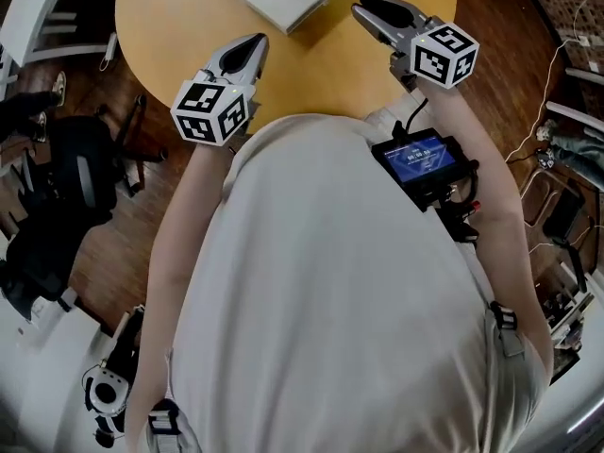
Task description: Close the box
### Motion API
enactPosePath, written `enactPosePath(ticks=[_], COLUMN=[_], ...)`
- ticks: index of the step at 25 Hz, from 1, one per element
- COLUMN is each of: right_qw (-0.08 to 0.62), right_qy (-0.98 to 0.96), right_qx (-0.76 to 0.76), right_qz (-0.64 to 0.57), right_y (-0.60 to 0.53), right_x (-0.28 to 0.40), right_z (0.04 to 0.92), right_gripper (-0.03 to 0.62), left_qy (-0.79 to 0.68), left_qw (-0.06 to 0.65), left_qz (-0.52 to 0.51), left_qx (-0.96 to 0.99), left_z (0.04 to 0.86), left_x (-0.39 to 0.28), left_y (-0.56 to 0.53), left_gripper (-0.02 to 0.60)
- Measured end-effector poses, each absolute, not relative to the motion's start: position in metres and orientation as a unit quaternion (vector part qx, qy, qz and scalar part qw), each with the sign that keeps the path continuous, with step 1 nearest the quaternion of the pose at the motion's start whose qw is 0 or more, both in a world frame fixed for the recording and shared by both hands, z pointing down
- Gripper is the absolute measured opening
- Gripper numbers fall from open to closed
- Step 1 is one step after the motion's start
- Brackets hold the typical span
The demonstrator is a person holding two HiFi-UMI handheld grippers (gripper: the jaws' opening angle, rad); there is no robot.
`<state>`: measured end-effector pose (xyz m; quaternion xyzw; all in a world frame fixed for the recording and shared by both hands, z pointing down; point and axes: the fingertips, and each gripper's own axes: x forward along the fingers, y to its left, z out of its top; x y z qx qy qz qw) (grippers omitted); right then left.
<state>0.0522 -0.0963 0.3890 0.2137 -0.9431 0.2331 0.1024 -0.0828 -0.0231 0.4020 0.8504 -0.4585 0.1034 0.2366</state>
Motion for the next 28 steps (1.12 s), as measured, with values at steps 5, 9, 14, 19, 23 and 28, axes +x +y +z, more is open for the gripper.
enactPosePath(ticks=[5,9,14,19,23,28], right_qw=[0.047,0.024,0.041,0.053,0.057,0.064], right_qy=[-0.957,-0.959,-0.962,-0.966,-0.968,-0.969], right_qx=[0.166,0.163,0.156,0.142,0.130,0.121], right_qz=[0.232,0.231,0.219,0.211,0.208,0.207], right_y=[-0.078,-0.076,-0.072,-0.067,-0.065,-0.063], right_x=[0.051,0.054,0.053,0.044,0.037,0.035], right_z=[0.372,0.365,0.367,0.366,0.365,0.366], right_gripper=[0.047,0.003,0.002,0.002,0.002,0.002], left_qy=[-0.436,-0.426,-0.421,-0.427,-0.435,-0.441], left_qw=[0.220,0.214,0.209,0.207,0.206,0.210], left_qz=[0.088,0.090,0.097,0.095,0.093,0.091], left_qx=[0.868,0.874,0.877,0.875,0.872,0.868], left_z=[0.391,0.387,0.386,0.382,0.381,0.383], left_x=[-0.073,-0.070,-0.066,-0.067,-0.072,-0.074], left_y=[-0.049,-0.057,-0.057,-0.051,-0.045,-0.042], left_gripper=[0.000,0.000,0.000,0.000,0.000,0.000])
